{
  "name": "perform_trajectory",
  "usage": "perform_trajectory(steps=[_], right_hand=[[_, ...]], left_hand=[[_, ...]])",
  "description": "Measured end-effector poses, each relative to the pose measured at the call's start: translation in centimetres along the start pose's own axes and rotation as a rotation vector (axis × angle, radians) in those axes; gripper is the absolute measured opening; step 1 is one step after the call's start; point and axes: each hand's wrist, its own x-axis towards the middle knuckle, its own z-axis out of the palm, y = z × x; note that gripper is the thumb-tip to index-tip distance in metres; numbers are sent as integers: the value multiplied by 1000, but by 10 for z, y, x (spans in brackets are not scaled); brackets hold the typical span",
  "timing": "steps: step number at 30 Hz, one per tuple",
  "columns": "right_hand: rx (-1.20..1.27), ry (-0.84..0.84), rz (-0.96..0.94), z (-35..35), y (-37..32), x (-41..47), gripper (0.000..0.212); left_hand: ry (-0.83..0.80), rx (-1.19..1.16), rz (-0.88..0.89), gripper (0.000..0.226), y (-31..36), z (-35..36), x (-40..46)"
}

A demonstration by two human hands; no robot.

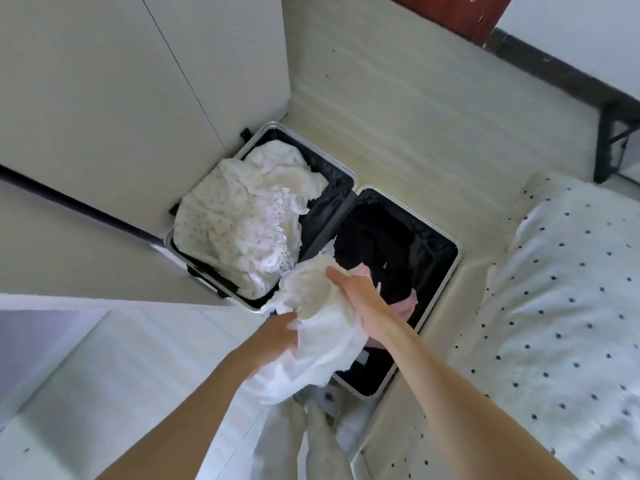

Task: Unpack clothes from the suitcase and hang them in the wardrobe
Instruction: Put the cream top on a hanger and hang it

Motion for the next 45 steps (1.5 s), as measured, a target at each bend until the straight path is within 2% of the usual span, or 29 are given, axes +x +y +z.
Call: perform_trajectory(steps=[2, 3, 5, 9, 11, 13, 15, 18, 21, 23, 26, 28, 32, 34, 35, 37, 38, 40, 42, 44, 45], right_hand=[[52, -79, 43, 2, -10, -24, 27], [66, -112, 53, 8, -15, -42, 27], [44, -133, 50, 18, -25, -74, 28], [-47, -148, 26, 48, -38, -126, 53], [-117, -190, 19, 69, -37, -148, 59], [-225, -241, 28, 102, -34, -171, 56], [-314, -285, 8, 123, -29, -181, 41], [-518, -378, -3, 165, -19, -202, 39], [-614, -422, -46, 215, -8, -222, 44], [-636, -425, -67, 253, -3, -239, 43], [-603, -423, -86, 297, -6, -254, 32], [-529, -445, -79, 335, -10, -268, 33], [-348, -637, -12, 404, -19, -286, 40], [-352, -700, -14, 440, -20, -301, 35], [-355, -733, -28, 462, -19, -310, 36], [-326, -748, -58, 502, -18, -326, 42], [-304, -745, -71, 519, -18, -334, 43], [-278, -779, -81, 550, -23, -349, 43], [-292, -818, -104, 577, -35, -358, 41], [-292, -859, -117, 599, -53, -362, 38], [-292, -883, -129, 608, -64, -360, 36]], left_hand=[[42, -93, -2, 11, 7, -6, -30], [50, -110, 3, 18, 5, -12, -52], [55, -152, 43, 19, 3, -18, -84], [137, -294, 62, 22, -16, -34, -143], [191, -342, 63, 29, -33, -46, -168], [265, -399, 50, 38, -58, -62, -199], [319, -428, 69, 38, -77, -72, -218], [521, -593, 117, 20, -110, -91, -260], [715, -908, 144, 29, -151, -122, -303], [830, -1071, 153, 27, -187, -148, -339], [996, -1224, 74, 27, -241, -185, -383], [1089, -1302, 68, 28, -286, -210, -420], [1205, -1224, 19, 26, -354, -246, -464], [1199, -1108, 78, 18, -358, -255, -477], [1202, -1058, 86, 26, -357, -262, -484], [1138, -949, 174, 62, -344, -270, -495], [1059, -899, 241, 69, -333, -272, -501], [859, -784, 348, 69, -316, -279, -509], [752, -702, 406, 69, -307, -294, -508], [804, -687, 434, 77, -305, -313, -504], [875, -702, 421, 71, -304, -323, -506]])
